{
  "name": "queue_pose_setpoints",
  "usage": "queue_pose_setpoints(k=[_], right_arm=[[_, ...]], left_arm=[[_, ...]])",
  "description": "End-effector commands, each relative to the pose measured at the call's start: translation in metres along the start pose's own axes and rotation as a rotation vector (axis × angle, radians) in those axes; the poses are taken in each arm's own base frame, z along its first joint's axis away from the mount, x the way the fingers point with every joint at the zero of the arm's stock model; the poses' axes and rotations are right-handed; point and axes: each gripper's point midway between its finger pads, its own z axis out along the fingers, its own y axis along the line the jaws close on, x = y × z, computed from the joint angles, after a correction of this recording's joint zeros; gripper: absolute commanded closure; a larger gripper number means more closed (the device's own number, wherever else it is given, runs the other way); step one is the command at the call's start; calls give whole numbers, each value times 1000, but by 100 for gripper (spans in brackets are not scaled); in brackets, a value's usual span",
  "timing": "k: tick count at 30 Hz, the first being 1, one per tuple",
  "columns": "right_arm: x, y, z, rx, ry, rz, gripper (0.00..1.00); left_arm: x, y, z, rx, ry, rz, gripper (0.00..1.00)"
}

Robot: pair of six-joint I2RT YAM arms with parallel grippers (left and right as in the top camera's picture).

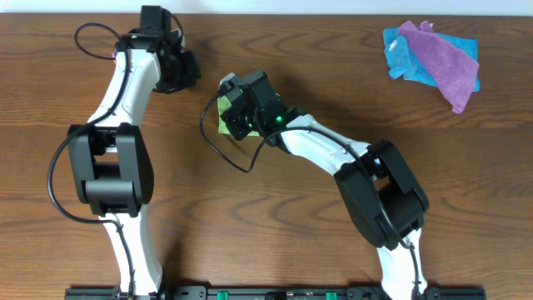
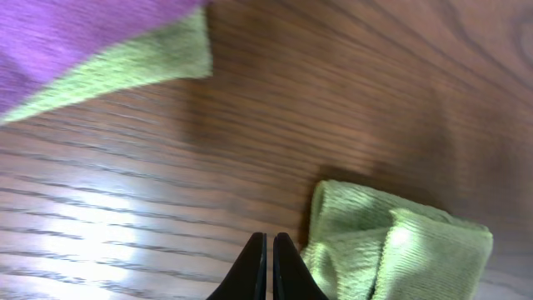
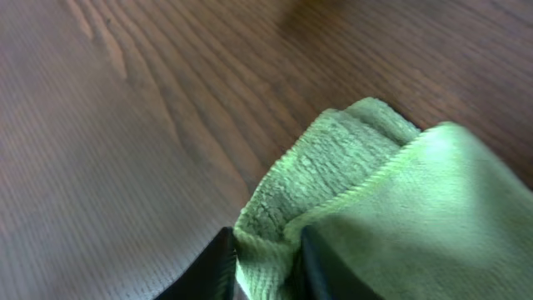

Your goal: Fold the cloth

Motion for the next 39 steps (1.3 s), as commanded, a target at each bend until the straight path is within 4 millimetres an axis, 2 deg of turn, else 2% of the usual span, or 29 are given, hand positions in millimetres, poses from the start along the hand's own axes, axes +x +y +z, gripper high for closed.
queue_pose_setpoints(k=[1, 7, 13, 21, 30, 39], right_arm=[[-2, 11, 5, -36, 1, -25, 65], [-2, 26, 6, -92, 3, -33, 51], [6, 38, 4, -153, 36, -27, 45], [20, 46, 3, -194, 93, -10, 44], [25, 51, 3, -199, 110, -12, 43], [28, 45, 5, -158, 122, -12, 41]], left_arm=[[-18, 4, -17, 1, -56, 7, 94], [-29, 10, -32, 5, -100, -5, 94], [-30, 13, -35, 4, -105, -13, 94], [-31, 13, -36, 5, -109, -13, 94], [-32, 11, -41, 7, -118, -10, 94], [-32, 11, -41, 8, -119, -10, 94]])
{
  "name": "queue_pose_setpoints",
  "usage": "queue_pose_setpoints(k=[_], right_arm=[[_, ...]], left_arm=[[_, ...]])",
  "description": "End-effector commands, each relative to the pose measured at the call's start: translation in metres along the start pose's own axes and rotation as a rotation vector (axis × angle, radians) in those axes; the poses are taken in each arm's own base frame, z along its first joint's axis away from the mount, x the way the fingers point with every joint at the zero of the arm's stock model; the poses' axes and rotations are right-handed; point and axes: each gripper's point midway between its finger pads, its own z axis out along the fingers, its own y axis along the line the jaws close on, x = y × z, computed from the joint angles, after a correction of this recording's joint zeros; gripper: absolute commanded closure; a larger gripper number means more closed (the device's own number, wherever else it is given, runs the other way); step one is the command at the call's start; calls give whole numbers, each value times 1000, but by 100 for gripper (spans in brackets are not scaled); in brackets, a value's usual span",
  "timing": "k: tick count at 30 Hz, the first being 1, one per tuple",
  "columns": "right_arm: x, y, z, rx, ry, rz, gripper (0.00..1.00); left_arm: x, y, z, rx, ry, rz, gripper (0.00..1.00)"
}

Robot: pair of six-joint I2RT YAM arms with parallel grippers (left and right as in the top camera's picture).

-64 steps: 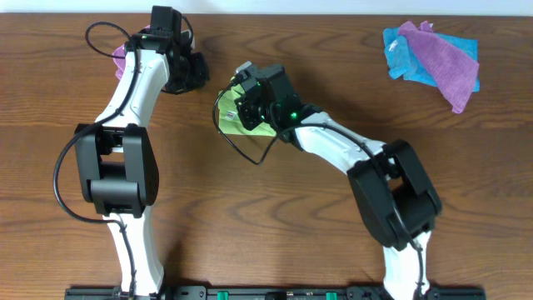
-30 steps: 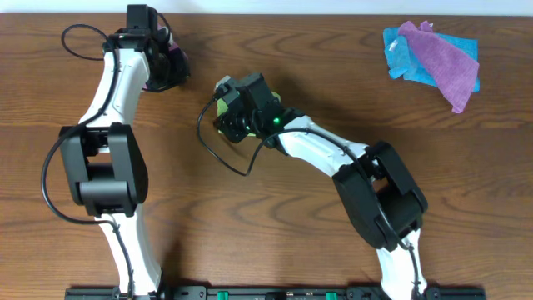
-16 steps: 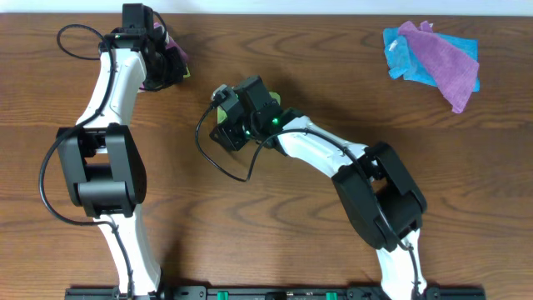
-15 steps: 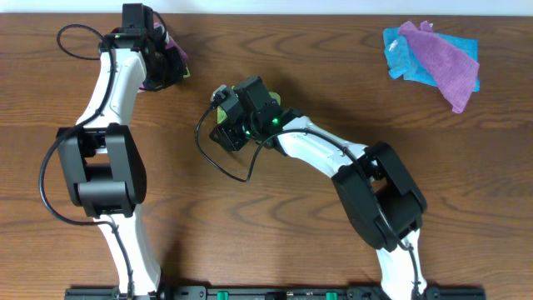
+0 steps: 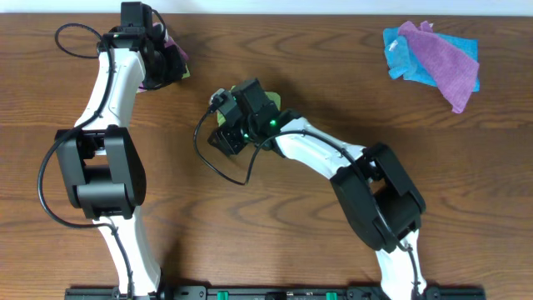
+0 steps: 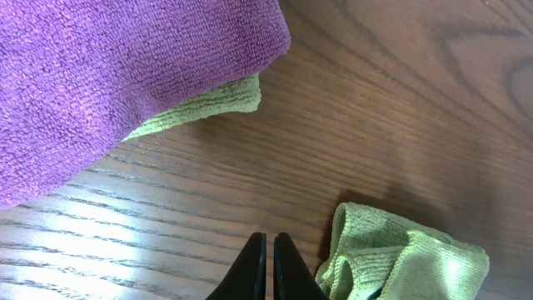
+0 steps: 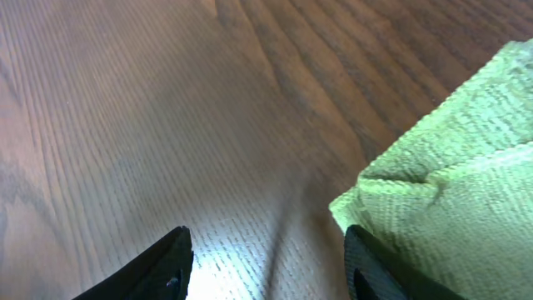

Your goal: Fold the cloth

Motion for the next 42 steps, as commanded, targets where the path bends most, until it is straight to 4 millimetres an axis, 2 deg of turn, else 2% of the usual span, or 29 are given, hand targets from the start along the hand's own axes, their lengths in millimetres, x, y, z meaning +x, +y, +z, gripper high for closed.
queue_pose_setpoints(k=[1, 7, 11, 13, 15, 18, 24, 26, 29, 33, 42], right_arm=[[1, -2, 7, 20, 7, -16, 41], [10, -1, 14, 3, 31, -9, 41], [-16, 28, -5, -108, -40, -45, 38], [-28, 33, -16, -107, -72, -60, 38], [-38, 32, -28, -80, -95, -67, 38], [-41, 19, -38, 9, -96, -56, 37], [-33, -13, -44, 128, -65, -17, 59], [-32, -22, -44, 157, -61, -8, 68], [-27, -31, -42, 169, -52, 6, 85], [-20, -38, -34, 172, -35, 16, 98], [1, -49, -6, 171, 3, 28, 99]], left_arm=[[-15, -7, -24, 10, -62, 25, 94], [-15, -7, -24, 11, -62, 25, 94], [-16, -7, -24, 11, -62, 24, 93], [-15, -7, -24, 11, -62, 24, 92], [-15, -8, -24, 12, -62, 21, 87], [-14, -11, -24, 35, -53, 21, 86], [-12, -16, -24, 61, -44, 18, 85], [-12, -17, -24, 67, -42, 18, 80], [-11, -21, -24, 89, -35, 19, 76], [-10, -21, -24, 93, -34, 15, 75], [-10, -22, -24, 95, -33, 8, 75]])
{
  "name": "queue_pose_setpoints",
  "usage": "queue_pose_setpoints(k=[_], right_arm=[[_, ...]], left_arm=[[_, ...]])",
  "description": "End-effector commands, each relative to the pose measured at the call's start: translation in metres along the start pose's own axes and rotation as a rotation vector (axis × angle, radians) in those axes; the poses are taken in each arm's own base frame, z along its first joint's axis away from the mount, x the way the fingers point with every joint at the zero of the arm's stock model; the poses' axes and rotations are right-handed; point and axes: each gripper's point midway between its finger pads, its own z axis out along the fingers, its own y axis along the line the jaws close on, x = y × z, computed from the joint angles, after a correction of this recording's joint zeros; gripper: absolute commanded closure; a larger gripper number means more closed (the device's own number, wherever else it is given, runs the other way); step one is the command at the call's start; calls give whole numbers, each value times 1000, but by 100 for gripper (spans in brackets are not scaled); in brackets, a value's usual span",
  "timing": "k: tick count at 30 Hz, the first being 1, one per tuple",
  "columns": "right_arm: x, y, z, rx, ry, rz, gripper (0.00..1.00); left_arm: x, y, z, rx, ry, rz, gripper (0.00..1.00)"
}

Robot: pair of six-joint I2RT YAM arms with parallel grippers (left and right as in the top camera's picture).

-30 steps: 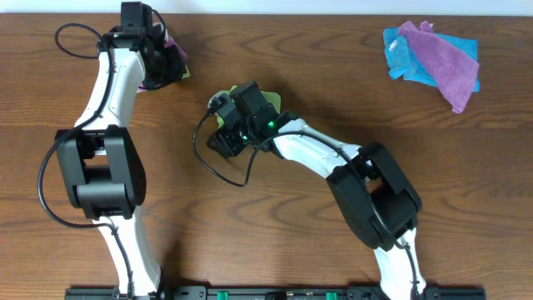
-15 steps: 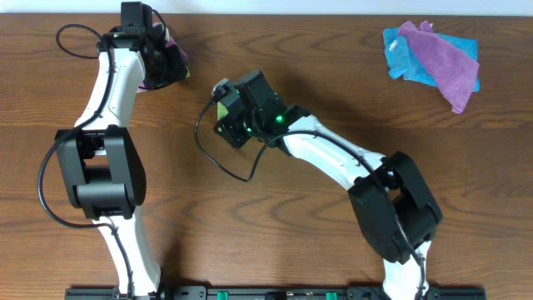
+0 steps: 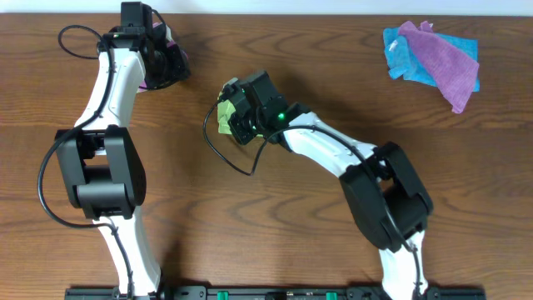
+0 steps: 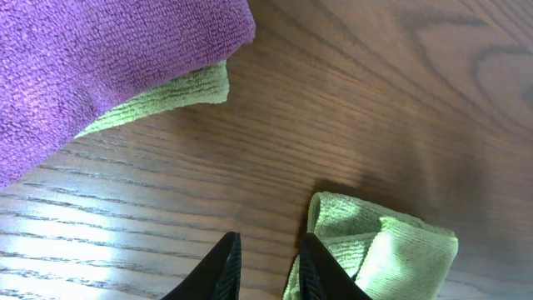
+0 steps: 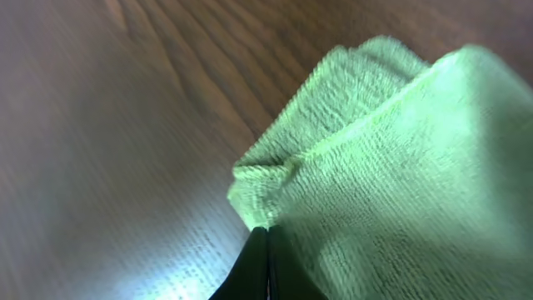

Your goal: Fold the cloth

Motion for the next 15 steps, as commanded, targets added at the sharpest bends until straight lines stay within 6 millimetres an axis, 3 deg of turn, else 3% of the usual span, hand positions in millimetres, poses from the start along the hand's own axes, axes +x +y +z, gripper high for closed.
queue_pose_setpoints(k=[1, 15], right_arm=[[5, -5, 11, 7, 11, -5, 99], [19, -4, 24, -9, 44, 1, 96]], left_arm=[[-14, -12, -24, 27, -55, 11, 75], [-14, -12, -24, 29, -56, 12, 75]])
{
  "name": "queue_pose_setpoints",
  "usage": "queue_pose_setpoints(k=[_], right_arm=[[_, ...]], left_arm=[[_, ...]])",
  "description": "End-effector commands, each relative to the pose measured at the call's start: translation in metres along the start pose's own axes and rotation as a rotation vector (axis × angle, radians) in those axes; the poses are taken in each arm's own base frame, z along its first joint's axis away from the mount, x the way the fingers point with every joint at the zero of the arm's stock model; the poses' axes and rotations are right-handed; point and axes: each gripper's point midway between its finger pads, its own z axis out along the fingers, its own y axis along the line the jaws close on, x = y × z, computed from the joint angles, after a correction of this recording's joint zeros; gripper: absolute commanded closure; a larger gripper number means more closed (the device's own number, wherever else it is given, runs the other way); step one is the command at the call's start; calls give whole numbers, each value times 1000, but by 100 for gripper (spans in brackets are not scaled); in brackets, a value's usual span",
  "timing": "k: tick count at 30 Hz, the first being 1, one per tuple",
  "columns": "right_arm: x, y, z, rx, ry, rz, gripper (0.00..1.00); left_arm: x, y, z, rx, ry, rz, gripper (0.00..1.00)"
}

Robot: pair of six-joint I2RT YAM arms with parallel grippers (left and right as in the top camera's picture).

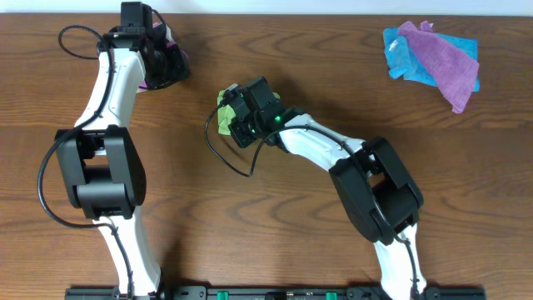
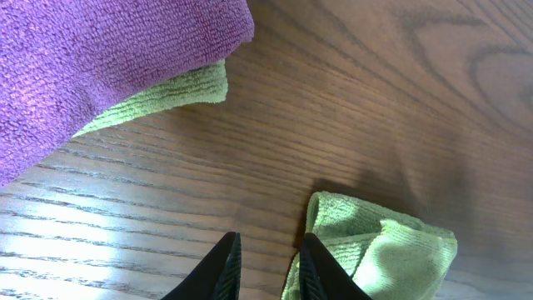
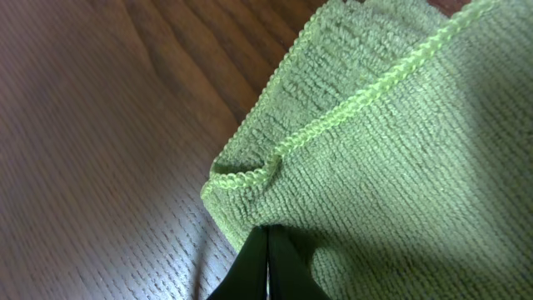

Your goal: Fold the cloth

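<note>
The small folded green cloth (image 1: pixel 224 108) lies on the wooden table (image 1: pixel 275 217) left of centre. It fills the right wrist view (image 3: pixel 383 142), and the left wrist view shows it at lower right (image 2: pixel 379 254). My right gripper (image 1: pixel 234 123) is shut, its tips (image 3: pixel 266 237) pinched into the cloth's near edge. At the far left my left gripper (image 1: pixel 166 68) hangs open (image 2: pixel 266 271) over bare wood, beside a folded purple cloth (image 2: pixel 100 58) that rests on a folded green one (image 2: pixel 171 93).
A loose heap of blue and purple cloths (image 1: pixel 435 54) lies at the far right. The stack of folded cloths (image 1: pixel 173 58) sits at the far left under the left wrist. Both arm bases stand at the table's near edge.
The right gripper, still shut, sits deeper into the green cloth's edge, and the cloth has shifted slightly away. The left gripper has stayed open in the same place.
First the right fingers stood apart around the green cloth's edge, with the left gripper shut near it. Then the right gripper was wide open off the cloth, and the left was shut by the purple stack. Later the left was open and the right shut at the cloth's corner, as now.
</note>
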Motion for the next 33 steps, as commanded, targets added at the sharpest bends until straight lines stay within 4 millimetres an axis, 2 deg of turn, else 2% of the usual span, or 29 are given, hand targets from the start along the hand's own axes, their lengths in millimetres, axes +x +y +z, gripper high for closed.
queue_pose_setpoints(k=[1, 15, 16, 17, 21, 23, 27, 28, 29, 30, 31, 32, 33], right_arm=[[5, 3, 8, -14, 19, -7, 96], [12, 7, 5, -30, 51, 1, 98], [9, 9, 1, -38, 46, 0, 97], [6, 10, -3, -41, 40, -1, 91], [-21, 18, -35, -39, -24, -18, 74], [-39, 18, -58, -17, -72, -26, 68], [-61, 3, -105, 74, -136, -16, 67], [-63, 0, -113, 88, -140, -10, 61], [-63, -6, -125, 105, -141, 1, 47], [-62, -11, -136, 116, -137, 15, 28], [-61, -17, -146, 126, -134, 28, 6], [-59, -23, -159, 139, -127, 47, 1], [-56, -30, -170, 152, -121, 64, 1]], left_arm=[[-14, -12, -24, 25, -57, 14, 75], [-13, -14, -24, 40, -51, 12, 76], [-13, -15, -24, 44, -51, 13, 76], [-14, -16, -25, 47, -52, 13, 75], [-17, -19, -30, 53, -66, 19, 75], [-19, -22, -36, 56, -78, 24, 75], [-23, -29, -53, 68, -113, 37, 74], [-23, -31, -57, 71, -121, 40, 74], [-24, -34, -63, 75, -131, 44, 73], [-25, -36, -68, 78, -141, 48, 73], [-26, -38, -72, 81, -149, 51, 73], [-27, -40, -77, 84, -158, 54, 72], [-27, -41, -81, 87, -167, 58, 71]])
